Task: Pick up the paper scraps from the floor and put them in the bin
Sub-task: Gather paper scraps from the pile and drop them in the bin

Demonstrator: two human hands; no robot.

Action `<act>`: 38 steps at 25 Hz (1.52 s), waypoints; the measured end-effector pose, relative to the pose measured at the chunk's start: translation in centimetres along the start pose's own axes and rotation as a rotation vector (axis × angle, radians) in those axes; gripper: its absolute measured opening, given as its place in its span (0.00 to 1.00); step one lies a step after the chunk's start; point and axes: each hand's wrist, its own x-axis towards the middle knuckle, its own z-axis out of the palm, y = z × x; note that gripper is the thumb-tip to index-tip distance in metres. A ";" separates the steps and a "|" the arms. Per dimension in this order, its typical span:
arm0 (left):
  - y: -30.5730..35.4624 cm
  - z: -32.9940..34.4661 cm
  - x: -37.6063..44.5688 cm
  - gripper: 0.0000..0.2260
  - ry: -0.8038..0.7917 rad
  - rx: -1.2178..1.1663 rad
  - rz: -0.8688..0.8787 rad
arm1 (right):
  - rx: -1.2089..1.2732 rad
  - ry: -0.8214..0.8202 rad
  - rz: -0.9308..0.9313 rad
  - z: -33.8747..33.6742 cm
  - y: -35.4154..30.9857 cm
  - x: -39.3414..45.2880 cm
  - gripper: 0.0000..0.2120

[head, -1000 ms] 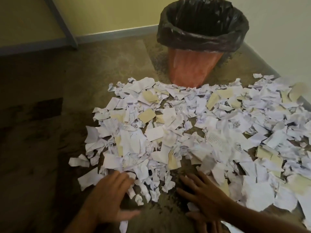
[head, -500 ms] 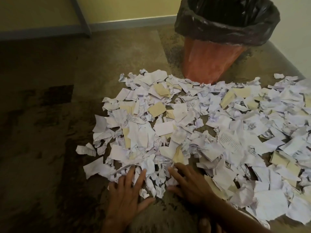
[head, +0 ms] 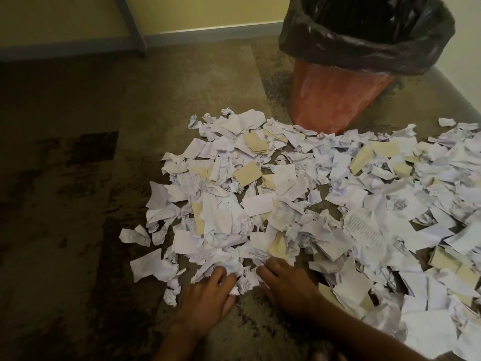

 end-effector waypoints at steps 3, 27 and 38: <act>-0.5 -0.7 0.2 0.12 0.052 -0.132 0.013 | 0.012 0.008 -0.028 -1.0 0.5 -0.3 0.14; 15.6 -34.7 37.6 0.12 0.875 -1.160 -0.078 | 0.490 1.178 0.576 -42.8 22.8 11.1 0.17; 16.6 -32.9 46.2 0.27 0.222 -1.181 -0.350 | 0.298 0.454 0.852 -41.5 26.6 13.5 0.24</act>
